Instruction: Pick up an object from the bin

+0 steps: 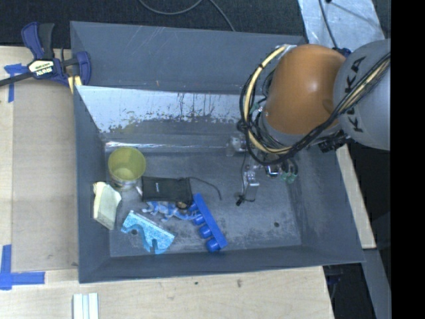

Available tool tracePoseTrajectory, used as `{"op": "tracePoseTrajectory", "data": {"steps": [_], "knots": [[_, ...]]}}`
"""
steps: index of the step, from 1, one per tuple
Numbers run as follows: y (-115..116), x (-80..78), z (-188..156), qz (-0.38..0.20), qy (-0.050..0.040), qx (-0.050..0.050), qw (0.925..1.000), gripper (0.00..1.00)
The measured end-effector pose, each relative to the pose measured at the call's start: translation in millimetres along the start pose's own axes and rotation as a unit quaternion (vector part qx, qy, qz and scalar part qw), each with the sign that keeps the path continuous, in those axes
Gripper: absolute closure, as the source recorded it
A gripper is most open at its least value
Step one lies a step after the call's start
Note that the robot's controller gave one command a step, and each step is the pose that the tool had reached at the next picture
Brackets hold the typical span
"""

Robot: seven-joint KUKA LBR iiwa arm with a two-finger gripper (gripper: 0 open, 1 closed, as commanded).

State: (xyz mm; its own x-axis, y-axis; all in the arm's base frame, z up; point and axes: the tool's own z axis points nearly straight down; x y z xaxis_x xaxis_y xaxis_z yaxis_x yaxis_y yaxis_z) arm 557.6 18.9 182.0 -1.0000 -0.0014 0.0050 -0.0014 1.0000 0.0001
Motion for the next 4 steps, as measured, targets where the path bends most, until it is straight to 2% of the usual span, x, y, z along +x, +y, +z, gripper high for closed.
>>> {"op": "tracePoseTrajectory", "data": {"steps": [1, 2, 3, 4], "knots": [[0.0, -1.5, -4.8, 0.0, -0.0041, 0.0, 1.0, 0.0], [35.4, -6.9, 12.9, -0.019, -0.0038, 0.001, 0.9998, 0.0], [77.1, -3.2, 24.7, -0.042, -0.0014, -0.001, 0.9991, 0.0], [91.1, 1.3, 21.4, -0.11, -0.0023, 0.001, 0.994, 0.0]]}}
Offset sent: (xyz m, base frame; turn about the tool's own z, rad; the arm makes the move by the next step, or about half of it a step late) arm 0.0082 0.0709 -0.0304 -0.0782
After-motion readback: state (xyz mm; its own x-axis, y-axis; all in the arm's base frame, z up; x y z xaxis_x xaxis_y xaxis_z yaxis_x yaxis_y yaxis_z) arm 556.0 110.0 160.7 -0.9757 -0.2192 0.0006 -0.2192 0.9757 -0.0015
